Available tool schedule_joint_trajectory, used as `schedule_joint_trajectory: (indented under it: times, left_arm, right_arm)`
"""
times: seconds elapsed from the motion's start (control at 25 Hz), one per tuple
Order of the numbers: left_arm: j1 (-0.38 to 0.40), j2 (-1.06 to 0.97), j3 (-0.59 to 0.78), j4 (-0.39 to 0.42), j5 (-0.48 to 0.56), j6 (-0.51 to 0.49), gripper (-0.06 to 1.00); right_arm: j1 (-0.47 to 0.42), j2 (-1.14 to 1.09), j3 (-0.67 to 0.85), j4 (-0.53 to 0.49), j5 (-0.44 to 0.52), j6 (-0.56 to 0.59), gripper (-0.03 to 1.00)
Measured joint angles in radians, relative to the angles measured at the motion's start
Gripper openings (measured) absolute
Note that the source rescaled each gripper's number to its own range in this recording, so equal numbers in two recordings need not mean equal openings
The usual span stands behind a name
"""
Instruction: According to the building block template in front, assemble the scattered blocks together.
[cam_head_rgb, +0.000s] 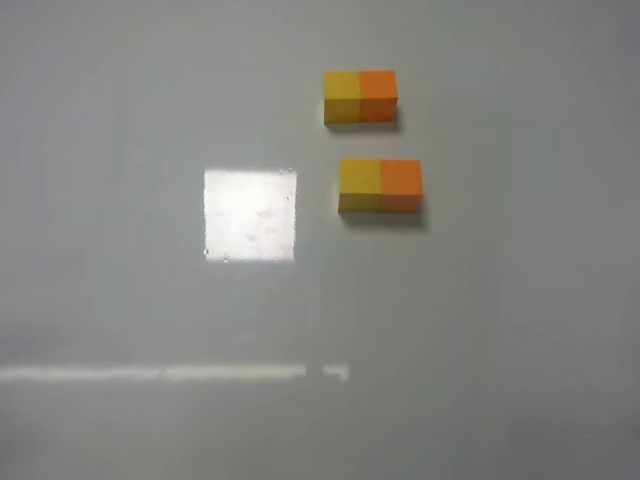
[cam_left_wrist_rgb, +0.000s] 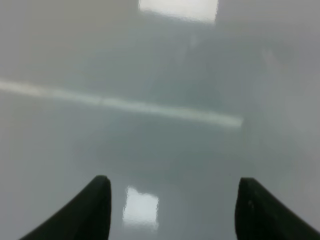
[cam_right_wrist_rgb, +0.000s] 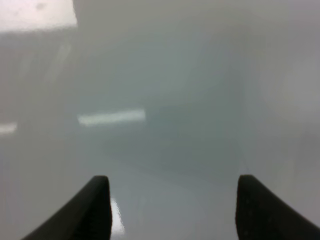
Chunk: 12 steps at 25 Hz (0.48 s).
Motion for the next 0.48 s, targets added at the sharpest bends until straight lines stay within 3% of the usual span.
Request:
schedule_joint_trajectory:
  times: [0.48]
  left_arm:
    - [0.000,0.000,0.000,0.000,0.000,0.000,0.36]
  right_arm:
    - [0.000,0.000,0.000,0.001,0.000,0.000,0.42]
